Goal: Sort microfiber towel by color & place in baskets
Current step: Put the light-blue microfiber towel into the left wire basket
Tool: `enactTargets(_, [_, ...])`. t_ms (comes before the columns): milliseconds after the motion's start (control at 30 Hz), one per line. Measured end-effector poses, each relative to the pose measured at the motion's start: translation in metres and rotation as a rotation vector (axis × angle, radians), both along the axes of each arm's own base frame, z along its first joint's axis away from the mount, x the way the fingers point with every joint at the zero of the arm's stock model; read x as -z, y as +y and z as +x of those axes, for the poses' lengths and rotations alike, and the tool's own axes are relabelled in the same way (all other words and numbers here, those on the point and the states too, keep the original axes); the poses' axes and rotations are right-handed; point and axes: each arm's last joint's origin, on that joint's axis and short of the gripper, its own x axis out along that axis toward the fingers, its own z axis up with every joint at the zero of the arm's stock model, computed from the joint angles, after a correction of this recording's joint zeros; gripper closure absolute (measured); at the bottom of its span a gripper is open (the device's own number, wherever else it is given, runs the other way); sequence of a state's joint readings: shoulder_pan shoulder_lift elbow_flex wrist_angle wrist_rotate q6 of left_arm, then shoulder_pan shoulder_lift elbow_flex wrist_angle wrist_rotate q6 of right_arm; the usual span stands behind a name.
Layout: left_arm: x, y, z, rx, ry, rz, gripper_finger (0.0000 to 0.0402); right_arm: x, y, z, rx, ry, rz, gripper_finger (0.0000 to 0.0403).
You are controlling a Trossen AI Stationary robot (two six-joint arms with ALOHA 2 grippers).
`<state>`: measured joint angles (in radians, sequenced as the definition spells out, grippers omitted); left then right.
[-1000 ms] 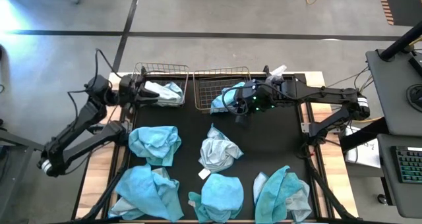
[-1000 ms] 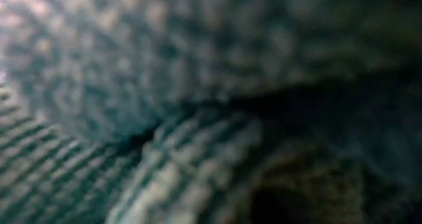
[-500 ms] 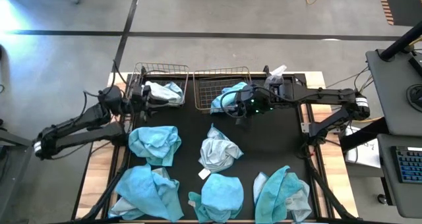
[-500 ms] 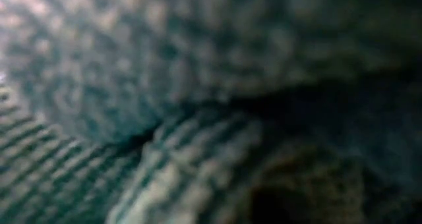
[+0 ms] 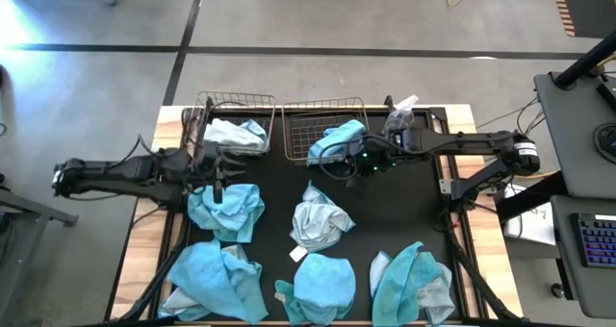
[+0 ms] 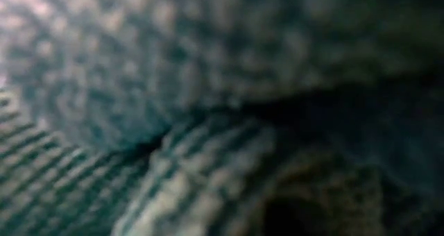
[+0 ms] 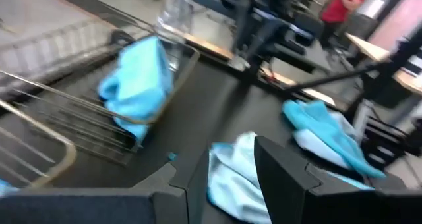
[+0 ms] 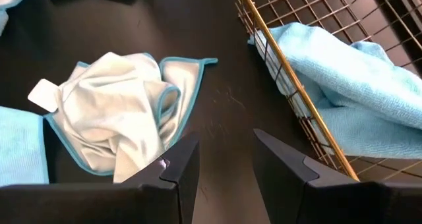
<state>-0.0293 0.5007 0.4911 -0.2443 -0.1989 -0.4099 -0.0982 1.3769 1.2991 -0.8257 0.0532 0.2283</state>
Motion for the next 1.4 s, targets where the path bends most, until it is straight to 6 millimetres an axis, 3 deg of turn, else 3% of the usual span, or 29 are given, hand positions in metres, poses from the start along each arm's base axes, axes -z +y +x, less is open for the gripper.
enactTargets(300, [0.017,-0.010,0.010,-0.015,0.159,-0.162,0.0294,0.000,0.000,0.000,-0.001,-0.001,0.000,0.0275])
enactTargets(433, [0.022,-0.010,0.012,-0.026,0.241,-0.149,0.0294,0.000,0.001,0.000,-0.002,-0.001,0.000,0.0275])
enactTargets(833, [0.005,-0.014,0.022,0.144,0.261,-0.020,0.0294,0.002,0.001,0.000,-0.039,0.010,-0.021,0.0275])
enactTargets(1100, [0.006,-0.015,0.026,0.148,0.278,-0.018,0.0294,0.039,0.002,0.008,0.003,0.141,0.025,0.0275])
enactTargets(1400, [0.008,-0.016,0.030,0.153,0.294,-0.007,0.0294,0.078,0.018,0.027,-0.017,0.268,0.065,0.0275])
